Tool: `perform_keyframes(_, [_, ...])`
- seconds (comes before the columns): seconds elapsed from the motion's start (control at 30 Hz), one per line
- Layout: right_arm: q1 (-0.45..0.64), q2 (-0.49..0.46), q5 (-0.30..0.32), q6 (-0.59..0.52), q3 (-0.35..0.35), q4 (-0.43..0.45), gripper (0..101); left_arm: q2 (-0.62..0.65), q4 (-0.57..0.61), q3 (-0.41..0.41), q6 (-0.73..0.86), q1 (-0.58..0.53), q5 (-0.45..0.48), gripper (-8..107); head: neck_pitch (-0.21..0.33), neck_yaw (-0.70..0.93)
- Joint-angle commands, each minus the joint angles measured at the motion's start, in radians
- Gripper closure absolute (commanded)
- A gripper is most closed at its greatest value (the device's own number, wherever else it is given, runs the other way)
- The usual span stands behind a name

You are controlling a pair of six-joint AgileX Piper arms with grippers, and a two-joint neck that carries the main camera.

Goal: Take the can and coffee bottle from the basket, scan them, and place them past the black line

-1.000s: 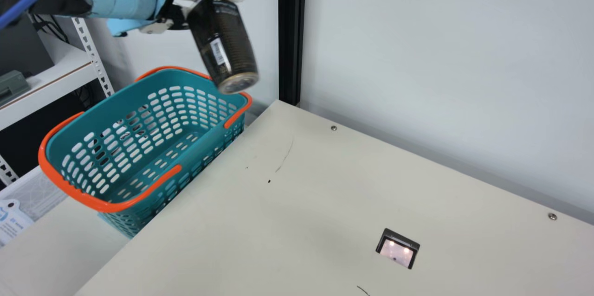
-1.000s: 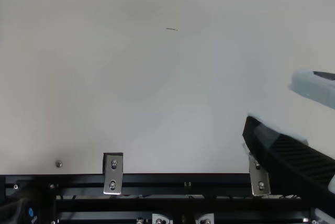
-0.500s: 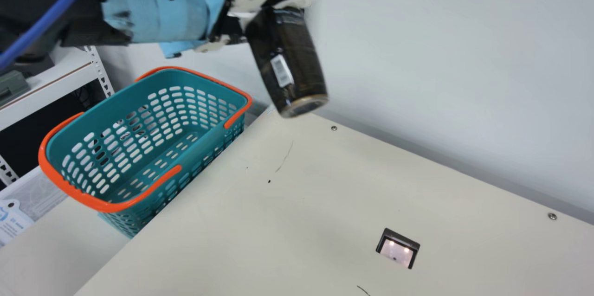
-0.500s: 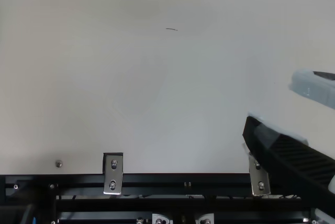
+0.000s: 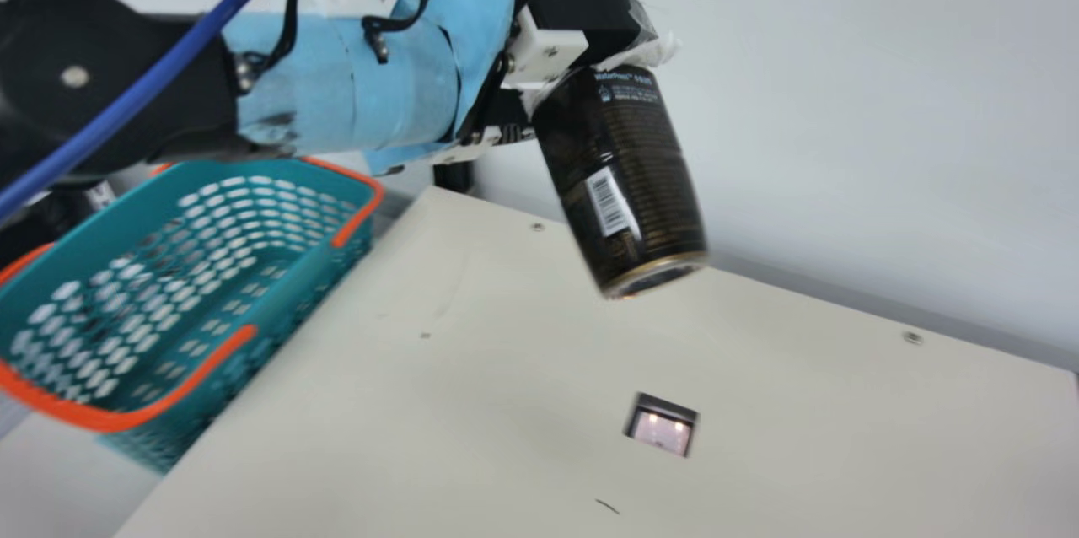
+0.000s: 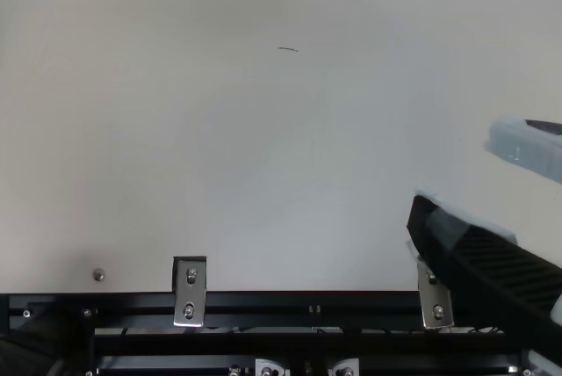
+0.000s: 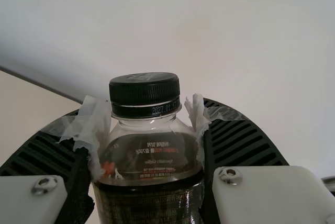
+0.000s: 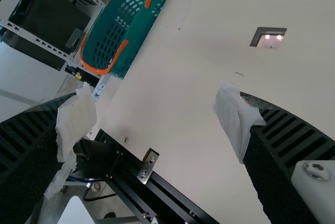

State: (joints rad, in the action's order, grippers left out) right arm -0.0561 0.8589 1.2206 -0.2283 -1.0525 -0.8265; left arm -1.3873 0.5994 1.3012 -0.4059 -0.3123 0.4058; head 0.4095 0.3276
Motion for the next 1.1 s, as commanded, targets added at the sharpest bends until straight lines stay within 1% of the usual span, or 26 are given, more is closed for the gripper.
perform_keyframes(0.0, [0.0, 0.0, 0.0, 0.0, 0.0, 0.0, 0, 0.0, 0.0, 0.0, 0.0, 0.0, 0.0, 89, 0.01, -0.048])
perform_keyframes(0.37, [0.0, 0.0, 0.0, 0.0, 0.0, 0.0, 0, 0.0, 0.0, 0.0, 0.0, -0.002, 0.0, 89, 0.009, -0.28])
perform_keyframes(0.73, [0.0, 0.0, 0.0, 0.0, 0.0, 0.0, 0, 0.0, 0.0, 0.0, 0.0, -0.002, 0.0, 89, -0.023, -0.461])
perform_keyframes(1.07, [0.0, 0.0, 0.0, 0.0, 0.0, 0.0, 0, 0.0, 0.0, 0.0, 0.0, -0.002, 0.0, 89, -0.023, -0.461])
